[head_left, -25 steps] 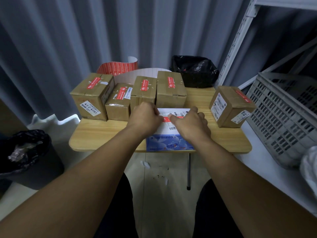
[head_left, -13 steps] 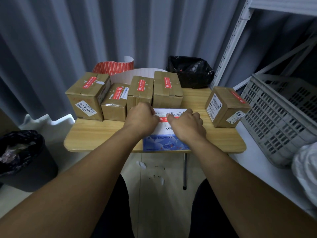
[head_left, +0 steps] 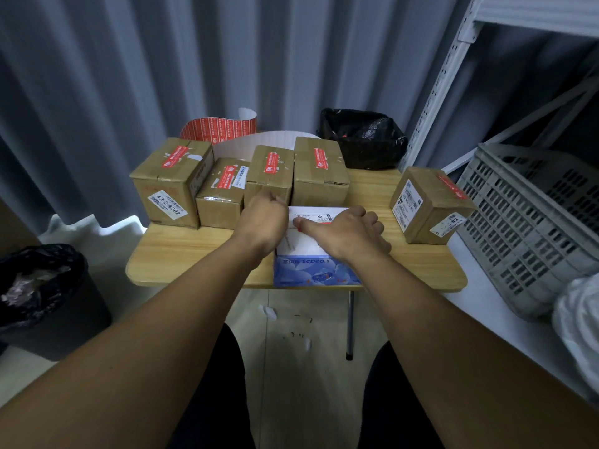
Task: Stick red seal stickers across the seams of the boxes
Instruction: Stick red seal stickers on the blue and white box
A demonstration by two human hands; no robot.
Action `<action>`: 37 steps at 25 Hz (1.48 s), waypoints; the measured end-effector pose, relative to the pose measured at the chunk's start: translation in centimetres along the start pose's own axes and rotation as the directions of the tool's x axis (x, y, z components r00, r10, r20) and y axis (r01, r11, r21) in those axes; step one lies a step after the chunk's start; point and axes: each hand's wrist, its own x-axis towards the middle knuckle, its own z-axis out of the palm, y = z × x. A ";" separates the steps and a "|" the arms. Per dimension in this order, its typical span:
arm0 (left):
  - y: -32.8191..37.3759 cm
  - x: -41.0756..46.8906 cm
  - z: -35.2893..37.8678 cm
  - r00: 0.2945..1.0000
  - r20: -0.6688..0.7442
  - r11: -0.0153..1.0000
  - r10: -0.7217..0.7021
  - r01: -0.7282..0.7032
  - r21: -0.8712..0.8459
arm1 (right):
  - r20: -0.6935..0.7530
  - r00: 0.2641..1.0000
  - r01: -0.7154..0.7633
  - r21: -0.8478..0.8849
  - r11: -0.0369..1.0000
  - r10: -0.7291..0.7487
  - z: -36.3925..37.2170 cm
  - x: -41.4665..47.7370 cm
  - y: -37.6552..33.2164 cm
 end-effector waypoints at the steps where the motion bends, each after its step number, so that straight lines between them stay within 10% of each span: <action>1: -0.1 0.0 -0.1 1.000 0.009 0.999 -0.007 0.008 -0.031 | 0.015 1.000 -0.004 0.012 1.000 0.004 0.0 0.0 0.0; 12: -0.1 0.0 -0.4 0.992 0.078 0.983 -0.098 0.109 -0.150 | 0.043 0.999 0.001 0.066 0.998 -0.004 -0.2 -0.1 0.6; 27: -0.2 -0.1 0.2 0.997 0.077 0.993 -0.020 0.011 0.121 | 0.059 0.998 -0.030 0.208 0.978 0.018 -0.7 0.9 1.3; 32: 0.1 -0.2 0.4 0.995 0.076 0.997 -0.063 0.060 0.038 | 0.124 0.992 -0.070 0.669 0.740 -0.018 -1.1 2.0 3.9; 37: 0.1 0.2 0.1 0.989 -0.010 0.984 -0.147 0.145 -0.104 | 0.118 0.992 -0.114 0.781 0.614 0.034 -1.8 1.9 5.0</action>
